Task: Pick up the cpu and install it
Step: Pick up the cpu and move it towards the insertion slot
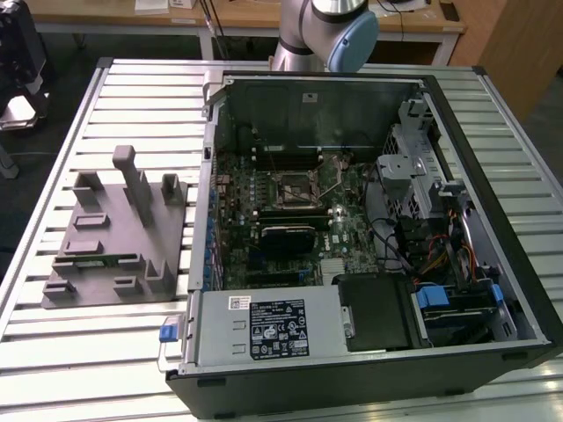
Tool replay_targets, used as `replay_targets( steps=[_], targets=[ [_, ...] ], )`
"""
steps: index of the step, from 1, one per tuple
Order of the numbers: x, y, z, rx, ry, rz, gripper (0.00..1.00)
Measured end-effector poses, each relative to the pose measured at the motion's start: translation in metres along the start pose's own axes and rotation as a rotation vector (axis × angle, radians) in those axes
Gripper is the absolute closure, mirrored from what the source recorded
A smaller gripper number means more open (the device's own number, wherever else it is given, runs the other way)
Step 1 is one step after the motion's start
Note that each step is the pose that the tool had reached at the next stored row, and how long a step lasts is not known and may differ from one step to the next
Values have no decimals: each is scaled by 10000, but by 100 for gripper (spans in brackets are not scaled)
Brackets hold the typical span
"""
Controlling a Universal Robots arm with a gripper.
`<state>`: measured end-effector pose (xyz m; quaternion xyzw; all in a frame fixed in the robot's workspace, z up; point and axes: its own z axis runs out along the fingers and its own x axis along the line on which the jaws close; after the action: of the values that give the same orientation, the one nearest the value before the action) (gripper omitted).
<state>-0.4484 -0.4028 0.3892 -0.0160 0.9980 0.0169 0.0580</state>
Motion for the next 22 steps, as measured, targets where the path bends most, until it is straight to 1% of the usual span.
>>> replay_targets(
  steps=[2, 4, 6, 11, 15, 22],
  targets=[
    [-3, 0, -2, 2, 5, 1, 45],
    [-25, 0, 1, 1, 34, 2, 45],
    [-63, -2, 6, -1, 77, 3, 45],
    [-204, -7, 23, -7, 233, 8, 45],
    [-314, -11, 36, -9, 333, 12, 45],
    [-515, -18, 59, -15, 549, 19, 45]
  ],
)
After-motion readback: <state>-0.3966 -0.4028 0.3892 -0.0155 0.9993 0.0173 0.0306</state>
